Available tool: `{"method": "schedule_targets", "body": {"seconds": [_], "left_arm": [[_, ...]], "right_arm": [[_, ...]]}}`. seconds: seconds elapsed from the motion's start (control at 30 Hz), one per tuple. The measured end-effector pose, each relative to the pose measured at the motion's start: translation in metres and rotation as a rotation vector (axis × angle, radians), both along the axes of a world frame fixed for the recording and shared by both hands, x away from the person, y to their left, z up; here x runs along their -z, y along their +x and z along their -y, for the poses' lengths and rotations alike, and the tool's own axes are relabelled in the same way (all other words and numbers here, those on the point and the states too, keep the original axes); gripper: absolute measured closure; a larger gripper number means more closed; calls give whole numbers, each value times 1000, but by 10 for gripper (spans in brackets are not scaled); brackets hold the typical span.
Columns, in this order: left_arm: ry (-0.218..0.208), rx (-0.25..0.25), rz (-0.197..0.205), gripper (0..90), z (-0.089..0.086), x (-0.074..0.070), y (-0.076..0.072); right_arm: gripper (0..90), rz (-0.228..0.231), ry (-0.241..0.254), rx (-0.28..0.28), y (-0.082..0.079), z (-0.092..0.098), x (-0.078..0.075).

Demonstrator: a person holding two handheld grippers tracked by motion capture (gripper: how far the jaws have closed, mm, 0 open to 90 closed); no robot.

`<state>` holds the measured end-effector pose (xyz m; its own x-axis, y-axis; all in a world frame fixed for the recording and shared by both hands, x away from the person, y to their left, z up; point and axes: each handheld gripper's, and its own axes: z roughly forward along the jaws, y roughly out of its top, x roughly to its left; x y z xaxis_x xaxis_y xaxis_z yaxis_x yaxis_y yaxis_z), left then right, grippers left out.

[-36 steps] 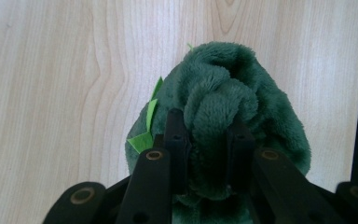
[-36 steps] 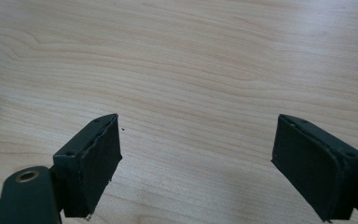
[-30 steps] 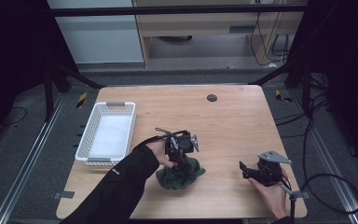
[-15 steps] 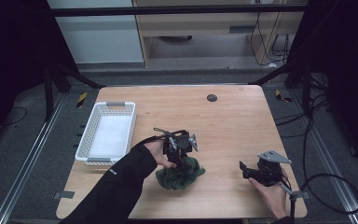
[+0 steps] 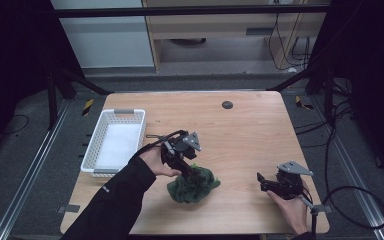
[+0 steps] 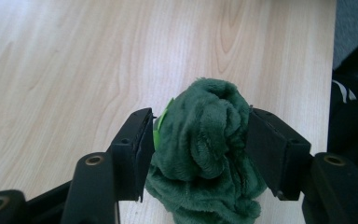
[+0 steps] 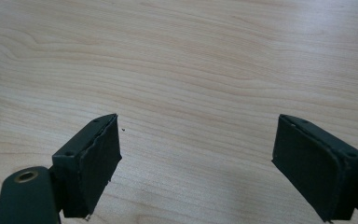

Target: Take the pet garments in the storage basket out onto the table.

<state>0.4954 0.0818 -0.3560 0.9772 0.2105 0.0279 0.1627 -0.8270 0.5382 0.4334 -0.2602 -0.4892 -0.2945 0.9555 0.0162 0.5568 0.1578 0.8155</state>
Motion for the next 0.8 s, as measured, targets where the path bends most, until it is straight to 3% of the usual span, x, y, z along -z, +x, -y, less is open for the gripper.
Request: {"method": "schedule_targets", "body": {"seconds": [0.1, 0.43, 0.63, 0.8], "left_arm": [[-44, -50, 26, 396, -7, -2, -3], [-265, -222, 115, 361, -43, -3, -22], [-373, -346, 170, 346, -74, 6, -37], [-449, -469, 182, 343, -103, 19, -48]], "right_arm": [[148, -1, 0, 1, 0, 0, 0], [149, -3, 8, 3, 0, 0, 0], [149, -2, 10, 2, 0, 0, -1], [149, -3, 10, 6, 0, 0, -1]]}}
